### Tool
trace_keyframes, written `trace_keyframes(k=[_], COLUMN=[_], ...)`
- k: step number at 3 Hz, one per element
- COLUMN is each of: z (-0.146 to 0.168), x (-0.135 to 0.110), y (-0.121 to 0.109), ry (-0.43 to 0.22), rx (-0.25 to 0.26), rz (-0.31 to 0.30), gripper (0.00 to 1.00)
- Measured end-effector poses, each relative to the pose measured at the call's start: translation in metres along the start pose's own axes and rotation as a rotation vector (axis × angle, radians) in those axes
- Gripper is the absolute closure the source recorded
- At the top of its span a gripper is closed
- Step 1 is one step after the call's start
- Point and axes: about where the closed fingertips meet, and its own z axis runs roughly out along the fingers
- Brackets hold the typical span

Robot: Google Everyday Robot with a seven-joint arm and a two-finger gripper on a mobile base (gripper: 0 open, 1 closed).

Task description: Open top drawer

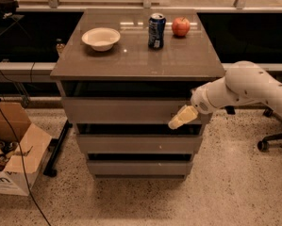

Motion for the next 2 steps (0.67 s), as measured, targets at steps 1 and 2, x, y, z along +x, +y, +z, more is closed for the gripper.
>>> trace_keyframes(k=[1, 2], z=[0.031, 0.048], x=[-0.004, 0.001], y=[-0.008, -0.005], ry=[-0.013, 0.004], rx=[-0.047, -0.104], rz=[-0.002, -0.007], gripper=[0.0, 0.19])
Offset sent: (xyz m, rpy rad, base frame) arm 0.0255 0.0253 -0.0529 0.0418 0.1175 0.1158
